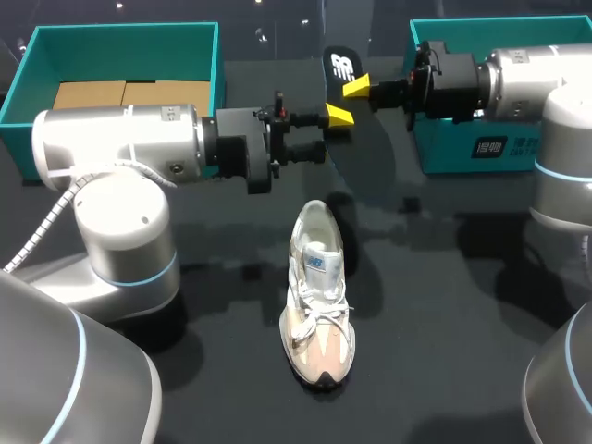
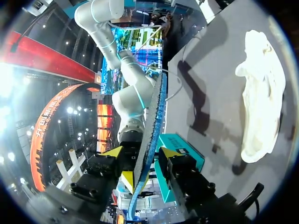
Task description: Take the shoe out of the shoebox, open the shoe tongue, remove and reinsert the insole, then place the shoe into the shoebox
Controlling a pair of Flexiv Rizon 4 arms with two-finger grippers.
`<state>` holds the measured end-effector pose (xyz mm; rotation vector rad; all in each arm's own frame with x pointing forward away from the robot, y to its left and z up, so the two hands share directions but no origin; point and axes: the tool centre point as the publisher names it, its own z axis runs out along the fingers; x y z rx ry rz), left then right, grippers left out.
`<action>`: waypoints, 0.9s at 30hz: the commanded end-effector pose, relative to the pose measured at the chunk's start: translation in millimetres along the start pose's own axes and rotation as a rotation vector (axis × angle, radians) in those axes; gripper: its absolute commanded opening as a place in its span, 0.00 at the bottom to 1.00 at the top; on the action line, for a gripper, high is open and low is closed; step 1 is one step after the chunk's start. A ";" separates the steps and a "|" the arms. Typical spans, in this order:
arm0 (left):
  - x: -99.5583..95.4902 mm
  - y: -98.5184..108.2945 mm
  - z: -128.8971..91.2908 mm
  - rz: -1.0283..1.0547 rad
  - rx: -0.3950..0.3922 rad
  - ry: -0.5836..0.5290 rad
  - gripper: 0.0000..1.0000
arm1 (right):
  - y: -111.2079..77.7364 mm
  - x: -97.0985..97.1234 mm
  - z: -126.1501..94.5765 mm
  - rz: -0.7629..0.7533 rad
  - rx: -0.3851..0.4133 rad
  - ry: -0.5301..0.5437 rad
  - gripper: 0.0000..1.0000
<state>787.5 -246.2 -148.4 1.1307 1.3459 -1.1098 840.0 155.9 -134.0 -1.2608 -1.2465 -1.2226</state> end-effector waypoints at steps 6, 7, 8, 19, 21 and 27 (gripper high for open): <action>4.2 -2.1 4.5 0.001 -0.021 0.009 0.42 | -7.4 1.2 2.6 0.013 0.007 -0.006 0.00; 5.0 -2.3 5.0 0.002 -0.025 0.011 0.42 | -8.2 1.6 3.1 0.014 0.008 -0.007 0.00; 5.5 -2.3 5.3 0.003 -0.028 0.013 0.42 | -8.6 1.4 3.5 0.016 0.008 -0.008 0.00; 8.2 -5.3 6.9 0.034 -0.045 0.029 0.38 | -14.9 -0.7 8.0 0.031 -0.002 -0.005 0.00; 8.3 -5.4 7.0 0.037 -0.046 0.030 0.37 | -15.8 -1.3 8.4 0.034 -0.004 -0.004 0.00; 9.0 -3.9 7.0 0.041 -0.050 0.031 0.35 | -18.0 -2.1 9.7 0.039 -0.008 -0.002 0.00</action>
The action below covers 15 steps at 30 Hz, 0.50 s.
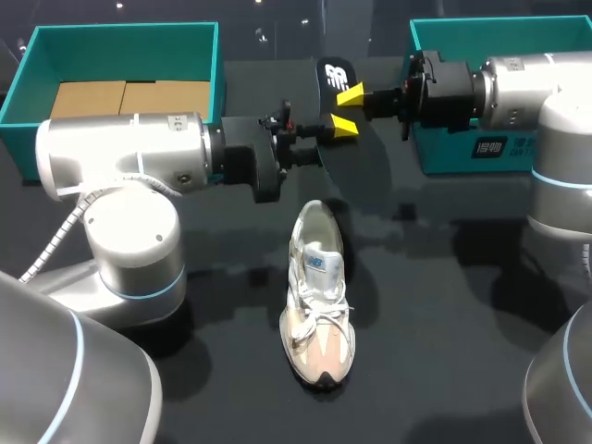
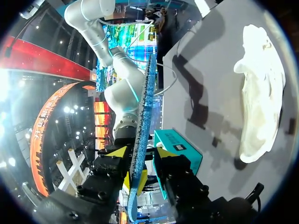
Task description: Take the shoe out of the shoebox, open the shoe tongue, remove and reinsert the insole, then place the shoe into the shoebox
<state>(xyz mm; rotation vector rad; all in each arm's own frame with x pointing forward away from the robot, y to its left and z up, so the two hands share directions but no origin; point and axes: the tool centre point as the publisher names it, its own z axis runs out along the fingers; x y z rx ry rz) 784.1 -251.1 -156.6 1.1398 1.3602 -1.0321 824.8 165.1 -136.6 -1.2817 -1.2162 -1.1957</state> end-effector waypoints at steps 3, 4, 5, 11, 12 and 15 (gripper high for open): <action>2.4 1.4 2.8 0.001 -0.005 0.004 0.29 | -2.7 -0.4 0.9 0.001 -0.007 0.000 0.00; 3.0 1.7 3.3 0.000 -0.005 0.005 0.17 | -2.8 -0.5 1.0 0.002 -0.007 0.000 0.00; 3.6 1.9 3.6 -0.001 -0.005 0.006 0.00 | -2.9 -0.6 1.2 0.003 -0.007 0.001 0.00; 4.6 2.3 4.2 -0.001 -0.003 0.010 0.00 | -2.3 -1.6 1.4 0.007 -0.007 0.007 0.00; 4.7 2.4 4.2 -0.001 -0.003 0.010 0.00 | -2.2 -1.9 1.1 0.009 -0.008 0.009 0.00; 3.5 2.4 3.0 0.005 -0.004 0.009 0.00 | -2.1 -1.9 -0.7 0.013 -0.011 0.014 0.72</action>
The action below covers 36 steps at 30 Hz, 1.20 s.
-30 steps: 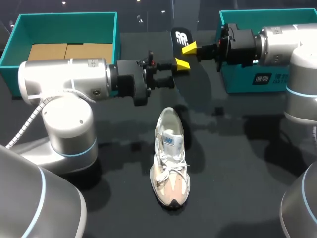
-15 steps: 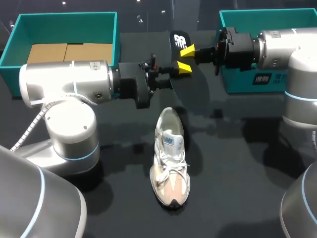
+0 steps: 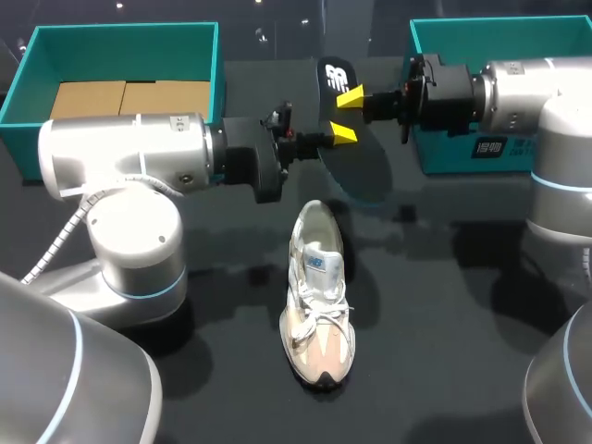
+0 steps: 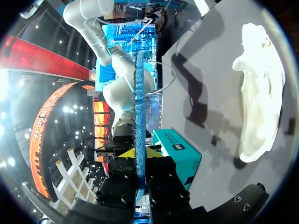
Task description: Take the shoe out of the shoebox, open the shoe tongue, remove and reinsert the insole, then place the shoe into the shoebox
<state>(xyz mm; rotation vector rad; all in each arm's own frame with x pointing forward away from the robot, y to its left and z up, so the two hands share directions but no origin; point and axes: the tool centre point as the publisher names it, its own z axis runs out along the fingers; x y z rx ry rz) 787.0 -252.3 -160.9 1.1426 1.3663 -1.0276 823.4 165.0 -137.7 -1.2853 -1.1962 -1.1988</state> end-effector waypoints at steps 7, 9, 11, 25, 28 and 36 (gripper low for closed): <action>-6.4 -0.7 -13.7 0.027 -0.009 0.014 0.00 | -6.2 1.6 -15.1 -0.019 -0.017 0.015 1.00; -7.2 -0.5 -20.0 0.025 -0.016 0.021 0.00 | -9.7 1.3 -21.3 -0.023 -0.022 0.018 1.00; -7.9 -0.9 -26.8 0.021 -0.024 0.027 0.00 | -13.8 0.7 -27.3 -0.030 -0.023 0.020 1.00; -9.6 -23.8 -71.7 -0.045 0.040 0.032 0.00 | -41.1 -3.6 -57.4 -0.035 -0.010 0.020 1.00; -9.6 -23.8 -71.7 -0.045 0.040 0.032 0.00 | -41.1 -3.6 -57.4 -0.035 -0.010 0.020 1.00; -9.6 -23.8 -71.7 -0.045 0.040 0.032 0.00 | -41.1 -3.6 -57.4 -0.035 -0.010 0.020 1.00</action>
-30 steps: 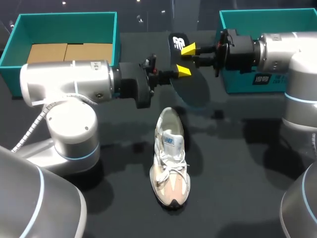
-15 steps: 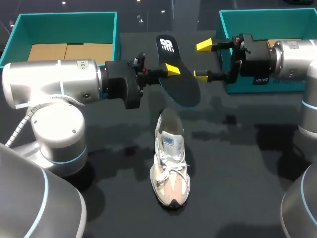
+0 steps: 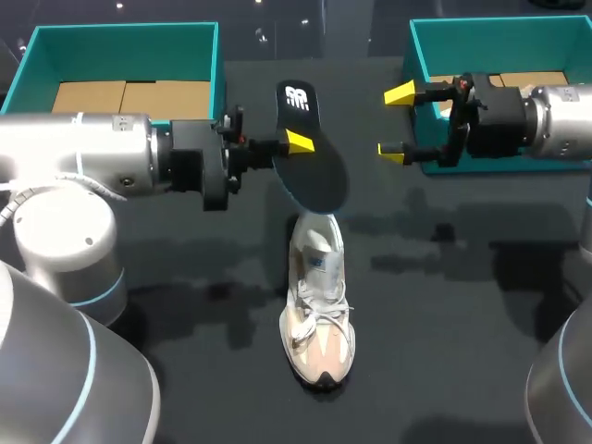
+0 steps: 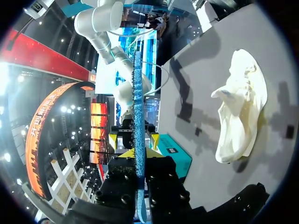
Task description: Take the shoe out of the shoebox, open the shoe tongue, remove and reinsert the insole, then place the shoe into the shoebox
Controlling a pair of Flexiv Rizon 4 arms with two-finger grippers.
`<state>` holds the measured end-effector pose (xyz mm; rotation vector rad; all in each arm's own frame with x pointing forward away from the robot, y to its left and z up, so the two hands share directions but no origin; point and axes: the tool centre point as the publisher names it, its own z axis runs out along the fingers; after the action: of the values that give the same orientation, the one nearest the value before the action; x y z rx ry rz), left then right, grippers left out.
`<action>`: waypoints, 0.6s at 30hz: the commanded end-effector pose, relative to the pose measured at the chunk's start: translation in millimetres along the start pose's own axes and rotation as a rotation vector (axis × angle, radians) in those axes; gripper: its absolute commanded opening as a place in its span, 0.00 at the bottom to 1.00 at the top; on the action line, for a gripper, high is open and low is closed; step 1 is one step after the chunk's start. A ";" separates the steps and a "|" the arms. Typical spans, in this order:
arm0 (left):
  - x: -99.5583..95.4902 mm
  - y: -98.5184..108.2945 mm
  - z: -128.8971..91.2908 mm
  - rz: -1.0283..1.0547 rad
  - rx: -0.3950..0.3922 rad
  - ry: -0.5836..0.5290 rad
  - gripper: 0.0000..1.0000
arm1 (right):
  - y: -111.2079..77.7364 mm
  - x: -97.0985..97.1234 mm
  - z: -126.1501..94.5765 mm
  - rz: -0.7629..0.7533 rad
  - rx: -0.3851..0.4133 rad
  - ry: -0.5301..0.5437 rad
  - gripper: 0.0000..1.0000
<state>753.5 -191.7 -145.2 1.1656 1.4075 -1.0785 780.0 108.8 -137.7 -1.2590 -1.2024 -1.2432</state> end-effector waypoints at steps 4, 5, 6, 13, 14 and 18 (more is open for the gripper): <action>-1.5 -2.8 -4.8 -0.043 -0.014 0.002 0.00 | -0.3 0.0 0.6 0.001 0.000 -0.002 1.00; -2.6 -2.9 -5.0 -0.103 -0.030 0.004 0.00 | -0.3 0.0 0.6 0.001 0.000 -0.002 1.00; -3.7 -3.1 -6.4 -0.172 -0.033 0.008 0.00 | -0.3 0.0 0.6 0.001 0.000 -0.002 1.00; -17.6 -3.1 -24.9 -0.800 -0.007 0.061 0.00 | -0.3 0.0 0.6 0.001 0.000 -0.002 1.00; -17.6 -3.1 -24.9 -0.800 -0.007 0.061 0.00 | -0.3 0.0 0.6 0.001 0.000 -0.002 1.00; -17.6 -3.1 -24.9 -0.800 -0.007 0.061 0.00 | -0.3 0.0 0.6 0.001 0.000 -0.002 1.00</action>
<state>749.7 -174.4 -129.0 0.8488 1.7349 -1.3649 780.2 109.1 -137.6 -1.2593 -1.2032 -1.2422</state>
